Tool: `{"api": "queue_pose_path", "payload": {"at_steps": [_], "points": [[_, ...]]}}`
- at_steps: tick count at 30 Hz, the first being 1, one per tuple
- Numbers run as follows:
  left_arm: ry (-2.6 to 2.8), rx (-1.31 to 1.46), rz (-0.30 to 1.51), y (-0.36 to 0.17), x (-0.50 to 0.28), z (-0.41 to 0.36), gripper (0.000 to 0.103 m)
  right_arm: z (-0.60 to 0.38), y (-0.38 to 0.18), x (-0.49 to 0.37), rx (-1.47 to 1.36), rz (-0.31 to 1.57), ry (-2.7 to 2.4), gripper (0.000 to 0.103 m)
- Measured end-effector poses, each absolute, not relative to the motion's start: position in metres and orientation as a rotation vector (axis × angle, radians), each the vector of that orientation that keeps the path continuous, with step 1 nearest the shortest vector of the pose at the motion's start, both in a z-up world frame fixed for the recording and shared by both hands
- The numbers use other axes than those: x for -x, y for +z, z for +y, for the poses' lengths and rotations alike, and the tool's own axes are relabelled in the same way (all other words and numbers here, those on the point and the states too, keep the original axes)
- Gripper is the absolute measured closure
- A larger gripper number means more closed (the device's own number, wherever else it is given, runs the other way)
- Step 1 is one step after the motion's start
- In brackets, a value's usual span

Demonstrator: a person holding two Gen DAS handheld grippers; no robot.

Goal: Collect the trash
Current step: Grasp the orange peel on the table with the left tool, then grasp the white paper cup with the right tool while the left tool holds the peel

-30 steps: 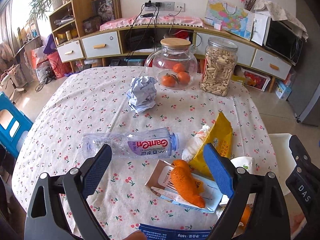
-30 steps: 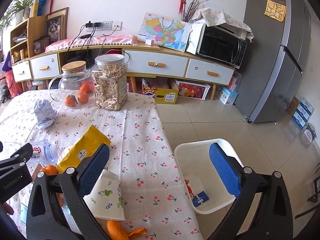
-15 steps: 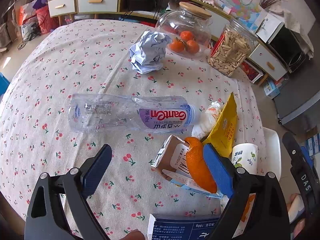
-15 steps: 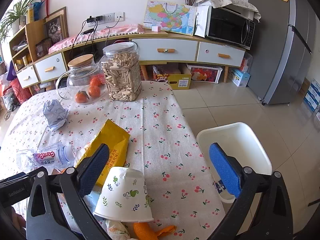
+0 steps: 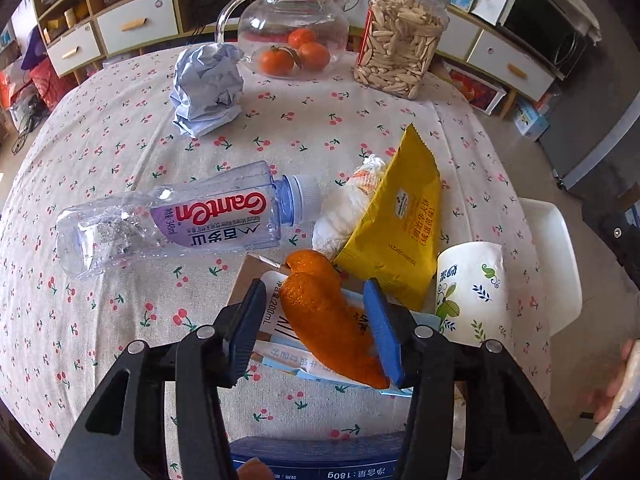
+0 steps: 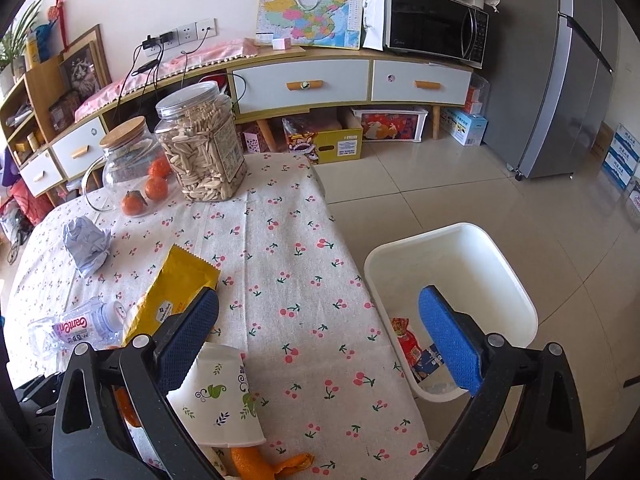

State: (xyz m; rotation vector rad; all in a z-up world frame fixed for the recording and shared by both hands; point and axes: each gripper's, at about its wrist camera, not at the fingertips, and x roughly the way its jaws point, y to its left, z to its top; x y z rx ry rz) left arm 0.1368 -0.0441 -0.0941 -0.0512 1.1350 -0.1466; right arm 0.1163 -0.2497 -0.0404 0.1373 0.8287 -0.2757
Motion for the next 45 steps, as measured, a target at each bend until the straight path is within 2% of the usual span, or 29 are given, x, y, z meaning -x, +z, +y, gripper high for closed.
{"api": "queue_pose_path", "payload": {"at_steps": [3,5,11,21,23,24,31,45], "points": [[-0.171,0.024,1.129,-0.093,-0.133,-0.051,0.056,-0.243,-0.045,-0.119,-0.131,0.85,-0.253,0.007],[-0.17,-0.023,1.106,-0.092,-0.129,-0.055,0.07,-0.24,-0.048,-0.122,-0.127,0.864,-0.243,0.007],[-0.173,-0.024,1.075,-0.081,-0.122,-0.04,0.081,-0.237,-0.067,-0.13,-0.198,0.999,-0.163,0.007],[-0.099,0.079,0.987,-0.045,-0.11,0.015,0.081,-0.206,-0.095,-0.132,-0.26,1.161,0.026,0.008],[-0.092,0.07,0.98,-0.044,-0.108,0.019,0.081,-0.206,-0.098,-0.133,-0.292,1.171,0.039,0.021],[-0.089,0.063,0.98,-0.045,-0.106,0.021,0.081,-0.207,-0.1,-0.134,-0.305,1.184,0.052,0.04],[-0.058,0.079,0.984,-0.047,-0.105,0.037,0.082,-0.198,-0.094,-0.134,-0.302,1.148,0.09,0.043],[-0.012,0.13,0.918,-0.035,-0.104,0.053,0.083,-0.185,-0.048,-0.132,-0.318,0.923,0.124,0.042]]}}
